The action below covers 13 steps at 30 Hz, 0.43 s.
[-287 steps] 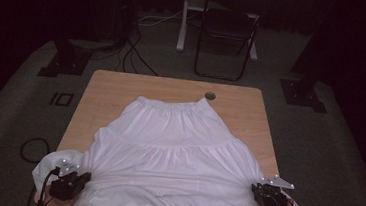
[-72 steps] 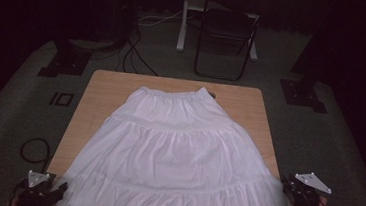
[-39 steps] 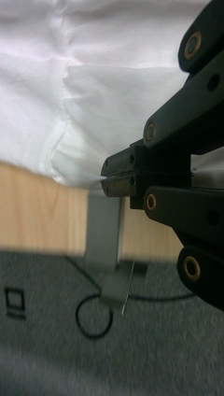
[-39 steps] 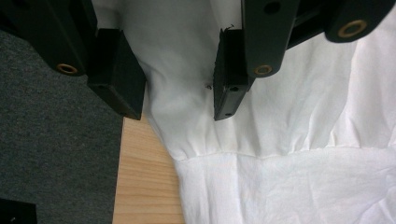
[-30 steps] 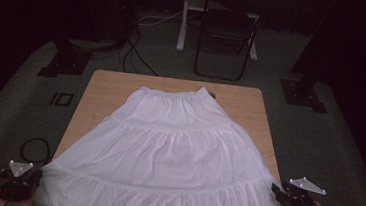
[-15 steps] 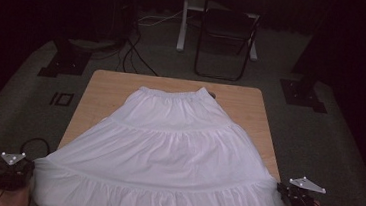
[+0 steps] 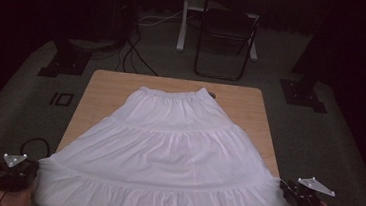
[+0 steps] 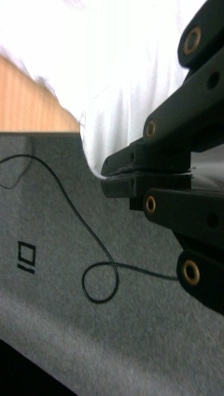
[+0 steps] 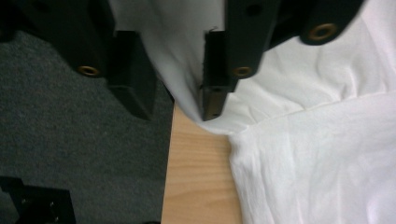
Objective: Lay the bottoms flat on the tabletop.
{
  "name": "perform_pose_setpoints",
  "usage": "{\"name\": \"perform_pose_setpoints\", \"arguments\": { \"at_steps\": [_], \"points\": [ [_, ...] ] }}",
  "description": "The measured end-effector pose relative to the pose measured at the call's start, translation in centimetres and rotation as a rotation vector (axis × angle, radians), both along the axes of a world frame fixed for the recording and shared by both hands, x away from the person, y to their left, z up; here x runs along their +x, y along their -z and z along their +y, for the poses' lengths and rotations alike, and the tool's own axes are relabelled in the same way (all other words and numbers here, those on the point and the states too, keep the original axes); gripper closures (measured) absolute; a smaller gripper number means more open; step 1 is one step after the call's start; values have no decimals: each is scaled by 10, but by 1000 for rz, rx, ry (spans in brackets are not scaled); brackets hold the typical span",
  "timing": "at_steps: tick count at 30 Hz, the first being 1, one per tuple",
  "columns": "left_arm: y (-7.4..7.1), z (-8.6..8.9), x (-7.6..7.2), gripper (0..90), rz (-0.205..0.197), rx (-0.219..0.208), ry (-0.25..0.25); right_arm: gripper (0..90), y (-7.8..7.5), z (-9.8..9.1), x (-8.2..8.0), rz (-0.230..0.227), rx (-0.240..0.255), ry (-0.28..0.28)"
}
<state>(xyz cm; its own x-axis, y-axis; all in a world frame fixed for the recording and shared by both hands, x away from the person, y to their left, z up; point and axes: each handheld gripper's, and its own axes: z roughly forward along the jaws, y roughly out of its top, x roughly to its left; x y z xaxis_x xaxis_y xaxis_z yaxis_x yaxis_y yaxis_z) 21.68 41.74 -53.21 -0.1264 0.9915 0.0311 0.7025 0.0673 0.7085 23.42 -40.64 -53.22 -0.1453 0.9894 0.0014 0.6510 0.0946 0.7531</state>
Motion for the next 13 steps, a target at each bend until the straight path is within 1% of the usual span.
{"name": "perform_pose_setpoints", "arguments": {
  "at_steps": [2,5,8,13],
  "points": [
    [-2,0,-1,823,-8,0,-2,600,-3,-1,-2,-18,10,9],
    [-5,-2,-2,791,-19,-3,2,572,-3,-2,-3,-37,25,13],
    [-7,-2,-2,752,-26,-7,0,552,-2,-1,-3,-35,24,11],
    [-7,-4,-1,733,-30,-4,8,542,-2,0,-3,-39,21,4]
  ]
}}
